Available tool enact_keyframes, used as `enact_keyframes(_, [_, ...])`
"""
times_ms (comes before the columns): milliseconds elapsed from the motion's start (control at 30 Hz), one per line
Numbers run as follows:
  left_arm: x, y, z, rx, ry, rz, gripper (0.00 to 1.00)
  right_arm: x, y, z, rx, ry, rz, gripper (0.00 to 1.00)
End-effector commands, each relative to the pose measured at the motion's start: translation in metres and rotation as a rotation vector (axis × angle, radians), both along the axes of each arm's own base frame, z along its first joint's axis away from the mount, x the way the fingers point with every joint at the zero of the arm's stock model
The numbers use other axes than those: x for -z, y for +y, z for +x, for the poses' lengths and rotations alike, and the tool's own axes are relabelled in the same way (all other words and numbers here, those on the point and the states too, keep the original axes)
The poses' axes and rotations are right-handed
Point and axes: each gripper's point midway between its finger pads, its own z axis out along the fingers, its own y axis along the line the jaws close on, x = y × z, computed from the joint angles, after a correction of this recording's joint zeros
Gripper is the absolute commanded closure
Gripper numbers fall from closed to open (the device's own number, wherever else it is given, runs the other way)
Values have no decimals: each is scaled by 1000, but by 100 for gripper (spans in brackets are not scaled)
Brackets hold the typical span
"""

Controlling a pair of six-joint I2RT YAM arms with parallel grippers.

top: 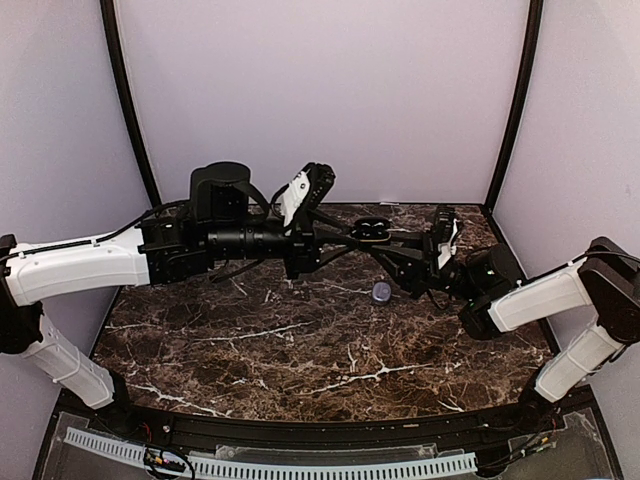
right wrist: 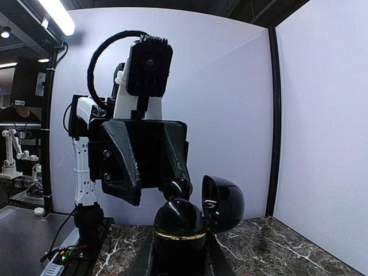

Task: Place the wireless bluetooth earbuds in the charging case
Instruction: Adjust the left earbud in the left side groove of the charging case.

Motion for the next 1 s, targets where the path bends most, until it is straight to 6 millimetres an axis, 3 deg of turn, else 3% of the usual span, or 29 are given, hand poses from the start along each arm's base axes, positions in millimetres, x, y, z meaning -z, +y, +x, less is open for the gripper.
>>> enact_keyframes(0, [-18, -3, -10, 51, -14, -36, 71, -29, -10, -10, -2, -109, 99, 100])
enact_keyframes(533, [-13, -5, -5, 26, 6, -19, 77, -31, -11, -10, 2, -114, 104, 100])
enact_keyframes(967, [-17, -10, -1, 7, 88, -87, 85, -35, -13, 9, 126, -112, 104, 100])
